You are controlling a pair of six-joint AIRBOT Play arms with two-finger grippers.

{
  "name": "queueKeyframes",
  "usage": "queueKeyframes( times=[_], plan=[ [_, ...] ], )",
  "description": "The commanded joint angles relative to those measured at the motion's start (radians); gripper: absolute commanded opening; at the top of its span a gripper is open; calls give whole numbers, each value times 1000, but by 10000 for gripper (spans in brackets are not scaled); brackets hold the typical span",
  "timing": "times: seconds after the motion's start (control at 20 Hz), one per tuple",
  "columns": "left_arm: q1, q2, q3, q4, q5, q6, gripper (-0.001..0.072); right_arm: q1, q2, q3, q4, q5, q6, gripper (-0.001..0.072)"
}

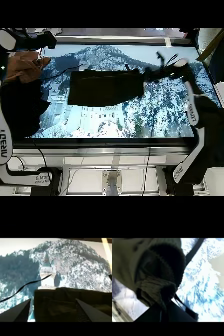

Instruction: Fold the clothes and pants, and hang the long-sleeved shirts on hangers.

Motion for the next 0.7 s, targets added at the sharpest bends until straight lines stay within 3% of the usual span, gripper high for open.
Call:
queueKeyframes(
  times=[0.0, 0.25, 0.45, 0.65],
  plan=[
    [0, 84, 1, 0, -29, 0, 622, -127, 143, 109, -171, 133, 69, 18],
    [0, 205, 1, 0, -29, 0, 622, -402, 420, 104, -445, 287, 97, 18],
    [0, 237, 0, -8, -33, 0, 622, -729, 610, 35, -475, 312, 136, 18],
    [0, 237, 0, -8, -47, 0, 622, -1073, 820, -265, -475, 298, 158, 17]
  ],
)
